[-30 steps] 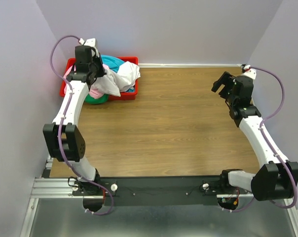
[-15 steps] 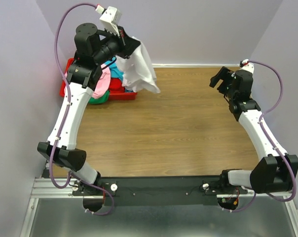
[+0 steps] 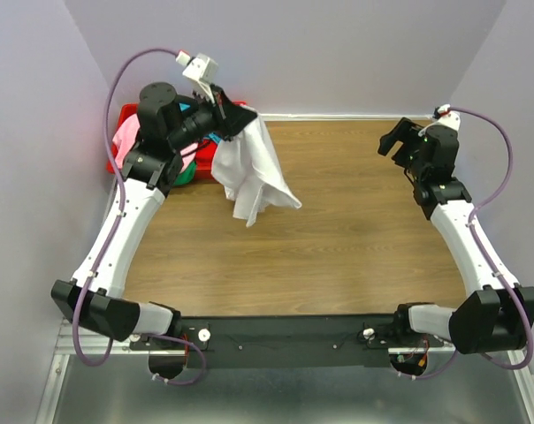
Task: Fold and stack the t-shirts
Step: Move the tshirt to the center of the board
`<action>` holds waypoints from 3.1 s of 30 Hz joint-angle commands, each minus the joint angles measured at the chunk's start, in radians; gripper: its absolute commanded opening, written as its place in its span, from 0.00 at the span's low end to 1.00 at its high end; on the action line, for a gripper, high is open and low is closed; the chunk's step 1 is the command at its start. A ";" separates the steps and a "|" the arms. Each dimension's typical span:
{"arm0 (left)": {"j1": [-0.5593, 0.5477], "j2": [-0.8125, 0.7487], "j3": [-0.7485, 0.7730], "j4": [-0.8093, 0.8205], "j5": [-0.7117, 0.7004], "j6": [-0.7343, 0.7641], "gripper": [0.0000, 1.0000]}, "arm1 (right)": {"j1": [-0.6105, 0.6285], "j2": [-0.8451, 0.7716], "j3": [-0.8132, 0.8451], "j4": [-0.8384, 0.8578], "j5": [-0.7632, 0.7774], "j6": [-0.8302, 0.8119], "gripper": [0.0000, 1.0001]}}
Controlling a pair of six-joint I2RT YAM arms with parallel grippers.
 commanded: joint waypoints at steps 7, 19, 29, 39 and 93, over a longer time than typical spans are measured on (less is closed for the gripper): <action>0.121 -0.097 -0.277 -0.311 -0.502 0.066 0.00 | 0.066 0.038 -0.069 -0.045 -0.179 -0.036 0.88; 0.141 -0.102 -0.313 -0.379 -0.556 0.085 0.00 | 0.348 0.445 0.149 -0.040 -0.254 -0.044 0.88; 0.141 -0.132 -0.351 -0.391 -0.553 0.084 0.00 | 0.471 0.670 0.307 -0.043 -0.366 -0.024 0.87; 0.141 -0.163 -0.374 -0.385 -0.525 0.090 0.00 | 0.524 0.844 0.434 -0.069 -0.341 -0.040 0.86; -0.158 0.470 0.386 -0.268 -0.364 0.161 0.25 | 0.202 0.285 0.483 -0.469 0.288 -0.015 0.05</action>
